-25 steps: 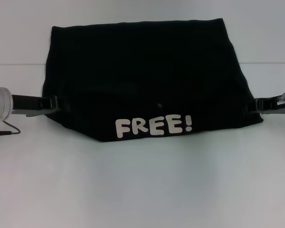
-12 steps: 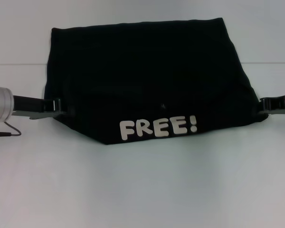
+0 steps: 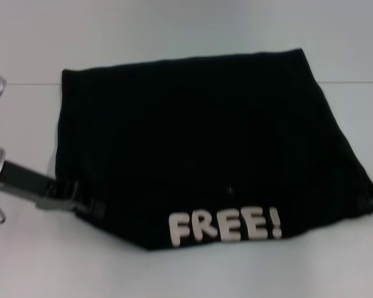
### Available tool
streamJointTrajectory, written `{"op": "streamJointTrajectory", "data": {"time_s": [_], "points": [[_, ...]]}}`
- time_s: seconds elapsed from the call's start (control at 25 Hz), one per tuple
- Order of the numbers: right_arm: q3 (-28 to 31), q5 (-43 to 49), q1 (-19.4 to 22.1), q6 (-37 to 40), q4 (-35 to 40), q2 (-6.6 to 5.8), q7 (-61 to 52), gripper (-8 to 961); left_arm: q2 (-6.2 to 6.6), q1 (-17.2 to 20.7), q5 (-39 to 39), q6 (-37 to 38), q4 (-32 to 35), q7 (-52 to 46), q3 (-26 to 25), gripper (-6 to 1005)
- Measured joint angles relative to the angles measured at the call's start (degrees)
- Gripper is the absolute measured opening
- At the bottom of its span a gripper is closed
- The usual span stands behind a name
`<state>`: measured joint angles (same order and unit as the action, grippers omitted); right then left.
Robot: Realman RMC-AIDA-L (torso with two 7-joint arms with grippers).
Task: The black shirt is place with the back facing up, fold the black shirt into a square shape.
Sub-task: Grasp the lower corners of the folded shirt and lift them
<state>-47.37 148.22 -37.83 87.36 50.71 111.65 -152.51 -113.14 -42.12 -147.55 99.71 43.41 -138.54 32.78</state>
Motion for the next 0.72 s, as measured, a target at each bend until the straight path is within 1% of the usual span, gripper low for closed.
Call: {"op": "streamJointTrajectory", "data": {"time_s": [0.12, 0.24, 0.36, 0.56, 0.72], "points": [[-0.27, 0.02, 2.85, 5.63, 3.9, 0.97, -0.34, 65, -0.21, 0.84, -1.71, 4.7, 0.94, 0.96, 0.76, 37], [-0.35, 0.06, 5.69, 9.67, 6.85, 2.13, -0.24, 65, -0.81, 1.8, -3.42, 9.03, 1.14, 2.83, 1.64, 37], [-0.36, 0.05, 8.38, 13.16, 9.1, 3.13, 0.01, 65, -1.39, 2.85, -4.78, 11.63, 1.41, 4.23, 2.38, 36], [-0.3, 1.58, 11.1, 17.59, 9.95, 3.51, 0.76, 65, -1.62, 3.46, -5.59, 14.22, 1.58, 6.15, 2.94, 36], [0.31, 1.83, 11.92, 19.19, 10.27, 3.95, 1.47, 66, -1.21, 3.26, -5.72, 15.17, 2.22, 6.76, 2.27, 36]]}}
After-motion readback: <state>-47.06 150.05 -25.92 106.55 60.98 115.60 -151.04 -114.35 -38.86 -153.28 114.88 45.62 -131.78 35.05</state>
